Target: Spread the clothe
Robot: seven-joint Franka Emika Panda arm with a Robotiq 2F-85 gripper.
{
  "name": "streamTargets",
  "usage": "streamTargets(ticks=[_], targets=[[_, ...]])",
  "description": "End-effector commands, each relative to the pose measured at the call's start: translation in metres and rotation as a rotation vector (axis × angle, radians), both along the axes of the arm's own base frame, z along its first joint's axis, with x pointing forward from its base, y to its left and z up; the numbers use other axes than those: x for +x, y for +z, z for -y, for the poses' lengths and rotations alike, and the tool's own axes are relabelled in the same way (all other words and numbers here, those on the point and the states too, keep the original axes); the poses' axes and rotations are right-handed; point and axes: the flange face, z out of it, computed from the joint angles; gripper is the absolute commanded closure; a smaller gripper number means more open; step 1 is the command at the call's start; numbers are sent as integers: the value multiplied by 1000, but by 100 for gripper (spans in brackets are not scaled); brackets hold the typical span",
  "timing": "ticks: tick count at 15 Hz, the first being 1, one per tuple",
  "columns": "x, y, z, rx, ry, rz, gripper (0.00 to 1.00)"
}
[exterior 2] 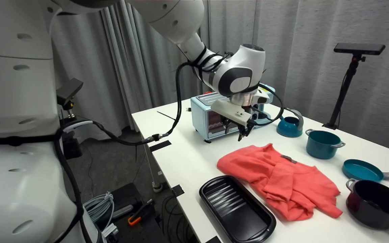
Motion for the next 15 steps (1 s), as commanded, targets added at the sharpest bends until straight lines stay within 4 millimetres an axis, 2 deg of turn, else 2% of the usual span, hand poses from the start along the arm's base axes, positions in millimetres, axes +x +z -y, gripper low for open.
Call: streamTargets(ticks=[1,3,8,10,15], targets=[[-2,24,32,-29,-39,32,4],[-1,37,56,-50,-95,35,0],[-3,64,117,-127,-213,47,0],[1,61,136,-145,-251,52,0],[5,24,174,-155,-325,11,0]])
